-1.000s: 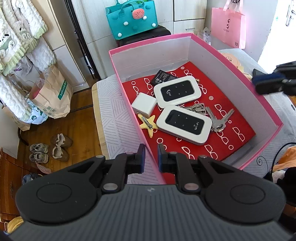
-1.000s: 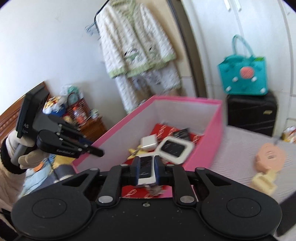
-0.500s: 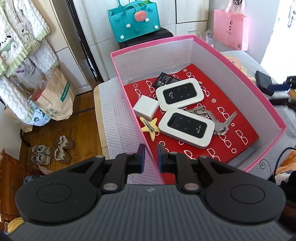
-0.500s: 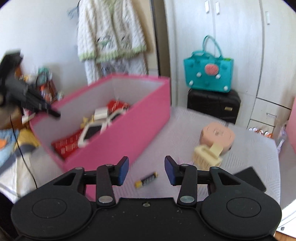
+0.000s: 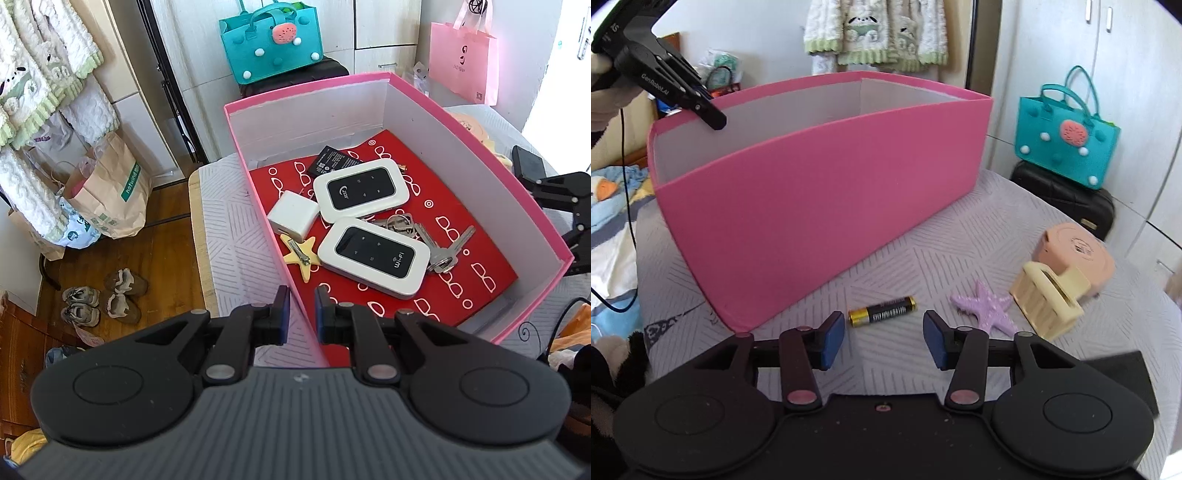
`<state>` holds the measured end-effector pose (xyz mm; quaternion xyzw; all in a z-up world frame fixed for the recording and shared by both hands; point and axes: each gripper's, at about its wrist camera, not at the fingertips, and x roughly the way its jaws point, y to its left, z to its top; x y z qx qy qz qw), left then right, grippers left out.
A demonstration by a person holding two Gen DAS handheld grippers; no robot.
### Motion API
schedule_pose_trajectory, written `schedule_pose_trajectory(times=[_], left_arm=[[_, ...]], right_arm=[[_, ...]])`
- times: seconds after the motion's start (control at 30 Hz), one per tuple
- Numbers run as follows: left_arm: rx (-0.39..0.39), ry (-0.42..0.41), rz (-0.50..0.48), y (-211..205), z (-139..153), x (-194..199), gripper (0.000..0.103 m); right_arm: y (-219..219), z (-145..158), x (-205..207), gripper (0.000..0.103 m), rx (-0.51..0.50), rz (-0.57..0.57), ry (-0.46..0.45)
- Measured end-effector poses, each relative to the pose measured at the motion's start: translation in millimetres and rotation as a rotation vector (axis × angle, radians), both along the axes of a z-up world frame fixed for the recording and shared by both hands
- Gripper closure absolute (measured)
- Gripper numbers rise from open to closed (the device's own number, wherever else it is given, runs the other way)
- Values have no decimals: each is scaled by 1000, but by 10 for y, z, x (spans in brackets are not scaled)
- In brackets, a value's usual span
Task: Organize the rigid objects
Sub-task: 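Move the right gripper back toward the AA battery on the table, then grasp the gold-and-black AA battery with the right gripper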
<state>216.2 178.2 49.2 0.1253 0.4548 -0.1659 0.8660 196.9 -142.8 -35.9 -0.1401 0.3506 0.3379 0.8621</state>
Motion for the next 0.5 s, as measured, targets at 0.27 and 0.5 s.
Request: schedule_pose_trajectory(times=[0.27,0.5], left_arm=[[-6,5,0,-8,1,12,90],[-17,4,3,-3,-10,11,90]], right_arm=[[-16,-60,149,42,65,-2,9],[58,-18,139,56,54,-53,39]])
